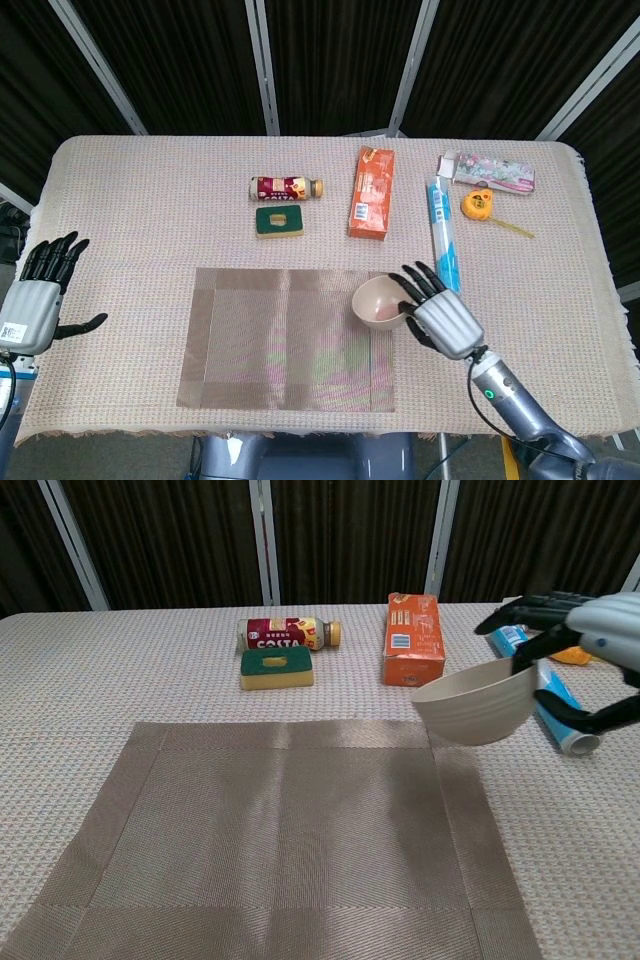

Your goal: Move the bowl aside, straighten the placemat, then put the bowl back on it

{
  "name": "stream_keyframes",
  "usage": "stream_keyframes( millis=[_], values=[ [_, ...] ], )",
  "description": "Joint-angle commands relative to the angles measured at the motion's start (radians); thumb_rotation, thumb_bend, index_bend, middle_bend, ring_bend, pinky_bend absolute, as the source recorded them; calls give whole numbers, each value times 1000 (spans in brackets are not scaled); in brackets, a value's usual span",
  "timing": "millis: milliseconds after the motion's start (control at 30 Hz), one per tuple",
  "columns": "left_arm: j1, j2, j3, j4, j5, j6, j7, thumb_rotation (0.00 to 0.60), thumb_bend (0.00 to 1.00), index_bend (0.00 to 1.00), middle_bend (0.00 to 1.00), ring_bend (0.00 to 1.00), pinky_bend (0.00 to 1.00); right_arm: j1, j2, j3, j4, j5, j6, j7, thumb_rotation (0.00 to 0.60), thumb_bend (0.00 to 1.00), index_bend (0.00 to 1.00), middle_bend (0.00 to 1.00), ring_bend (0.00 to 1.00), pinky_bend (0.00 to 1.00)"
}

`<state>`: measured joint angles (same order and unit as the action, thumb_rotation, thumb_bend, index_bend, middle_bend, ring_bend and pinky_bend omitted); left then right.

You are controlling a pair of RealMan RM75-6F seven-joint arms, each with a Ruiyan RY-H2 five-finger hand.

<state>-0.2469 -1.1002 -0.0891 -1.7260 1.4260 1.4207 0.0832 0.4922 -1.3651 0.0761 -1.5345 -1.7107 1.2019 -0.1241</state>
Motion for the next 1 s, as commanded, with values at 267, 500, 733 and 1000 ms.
stream_keyframes(
  millis=[267,500,733,1000],
  values=[
    [-7,-18,-13,23,-37,-21,26,600,0,0,0,0,0,163,-145,84,16,43,-179,-47,600,505,712,94,0,0],
    [-12,-31,-20,37,-58,-36,43,600,0,0,0,0,0,224,-270,98,97,77,-224,-79,600,501,713,94,0,0],
    [-13,-39,-23,43,-67,-40,59,600,0,0,0,0,0,266,-373,100,190,98,-240,-79,600,493,712,94,0,0],
    [-12,-38,-25,43,-76,-45,66,600,0,0,0,0,0,276,-435,71,258,104,-230,-67,600,490,709,94,0,0]
  ],
)
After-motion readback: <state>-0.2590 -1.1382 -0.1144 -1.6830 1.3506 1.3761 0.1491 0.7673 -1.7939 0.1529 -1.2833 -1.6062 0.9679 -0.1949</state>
